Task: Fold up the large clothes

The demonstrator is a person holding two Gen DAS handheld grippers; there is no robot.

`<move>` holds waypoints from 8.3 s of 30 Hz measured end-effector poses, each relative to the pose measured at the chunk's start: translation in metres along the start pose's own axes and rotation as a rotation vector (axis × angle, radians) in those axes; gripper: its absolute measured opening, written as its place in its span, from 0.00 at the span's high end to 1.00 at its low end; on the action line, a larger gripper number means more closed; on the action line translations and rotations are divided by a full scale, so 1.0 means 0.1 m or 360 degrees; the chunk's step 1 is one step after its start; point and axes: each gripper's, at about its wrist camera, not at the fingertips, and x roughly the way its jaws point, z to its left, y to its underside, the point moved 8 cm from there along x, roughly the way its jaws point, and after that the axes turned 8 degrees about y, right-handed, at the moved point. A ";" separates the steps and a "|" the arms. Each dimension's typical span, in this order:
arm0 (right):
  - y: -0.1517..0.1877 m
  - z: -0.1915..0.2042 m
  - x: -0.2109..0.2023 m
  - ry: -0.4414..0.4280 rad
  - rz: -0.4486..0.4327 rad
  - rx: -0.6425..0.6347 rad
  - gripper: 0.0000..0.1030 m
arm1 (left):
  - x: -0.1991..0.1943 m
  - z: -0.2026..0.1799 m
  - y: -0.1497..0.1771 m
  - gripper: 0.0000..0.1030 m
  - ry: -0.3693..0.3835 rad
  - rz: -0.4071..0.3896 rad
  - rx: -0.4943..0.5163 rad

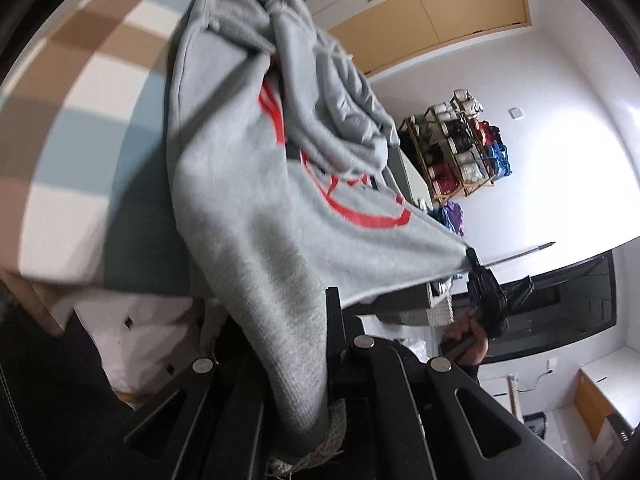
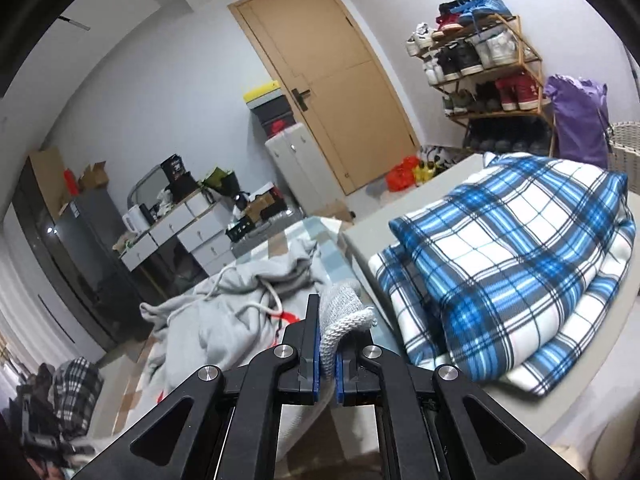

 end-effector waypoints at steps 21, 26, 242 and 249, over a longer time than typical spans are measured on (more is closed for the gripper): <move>-1.47 1.50 1.82 0.0076 0.0225 -0.0396 0.96 | -0.35 -0.18 -2.54 1.00 -0.0052 -0.0333 -0.0190; -1.58 1.66 2.76 0.0202 0.0369 -0.0438 0.96 | -0.24 -0.10 -3.18 1.00 -0.0160 -0.0348 -0.0204; 0.79 1.25 1.03 -0.0486 0.0610 -0.0073 0.09 | 1.87 -0.15 -2.76 0.91 -0.1771 0.0524 0.1590; 0.79 1.29 1.02 -0.0487 0.0610 -0.0082 0.08 | 1.19 -0.08 -2.74 0.76 -0.1464 0.0512 0.1242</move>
